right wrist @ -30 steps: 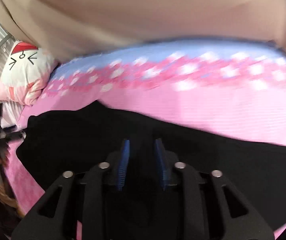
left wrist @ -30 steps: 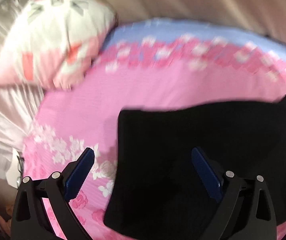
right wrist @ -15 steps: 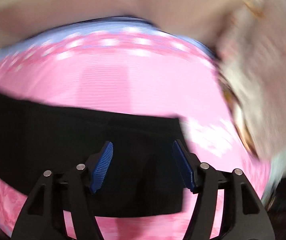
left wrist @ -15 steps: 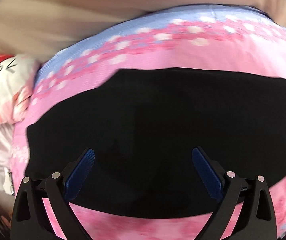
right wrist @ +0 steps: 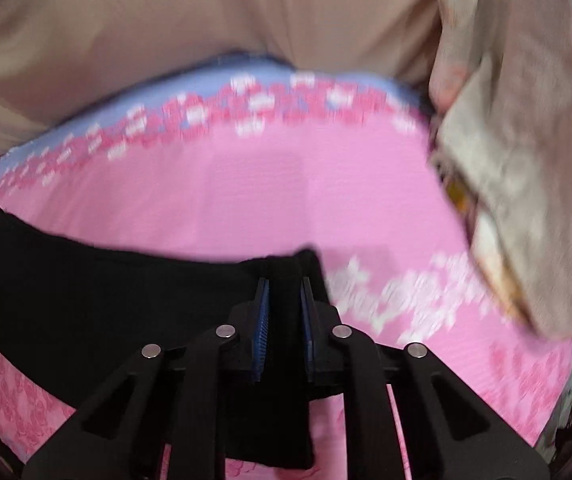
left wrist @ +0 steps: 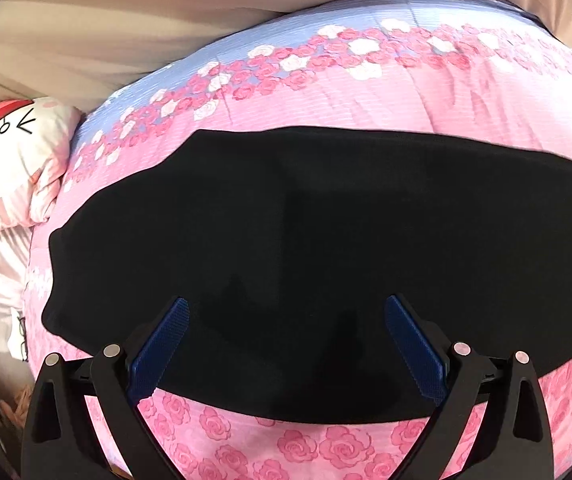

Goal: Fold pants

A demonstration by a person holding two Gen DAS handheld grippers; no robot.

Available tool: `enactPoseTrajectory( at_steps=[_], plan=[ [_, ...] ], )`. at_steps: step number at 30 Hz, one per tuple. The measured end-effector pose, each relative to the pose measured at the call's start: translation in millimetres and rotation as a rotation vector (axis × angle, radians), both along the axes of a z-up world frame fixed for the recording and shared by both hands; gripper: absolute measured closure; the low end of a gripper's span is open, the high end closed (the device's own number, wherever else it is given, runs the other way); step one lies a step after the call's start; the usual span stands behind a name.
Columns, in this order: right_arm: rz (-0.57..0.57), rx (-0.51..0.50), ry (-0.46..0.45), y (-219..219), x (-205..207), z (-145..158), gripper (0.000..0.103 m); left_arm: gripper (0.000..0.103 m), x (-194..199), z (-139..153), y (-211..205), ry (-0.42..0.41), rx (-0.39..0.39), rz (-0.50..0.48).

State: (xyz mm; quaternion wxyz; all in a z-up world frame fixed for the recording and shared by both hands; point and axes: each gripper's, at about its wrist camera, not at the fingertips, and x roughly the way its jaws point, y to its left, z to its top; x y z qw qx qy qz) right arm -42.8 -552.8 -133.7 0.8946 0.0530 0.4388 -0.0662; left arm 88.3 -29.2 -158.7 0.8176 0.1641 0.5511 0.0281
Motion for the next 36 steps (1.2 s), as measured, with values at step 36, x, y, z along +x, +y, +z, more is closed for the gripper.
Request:
enactPoseTrajectory(
  at_steps=[36],
  plan=[
    [0.125, -0.09, 0.186, -5, -16, -54, 0.075, 0.006, -12, -18, -77, 0.014, -0.043, -0.138]
  ],
)
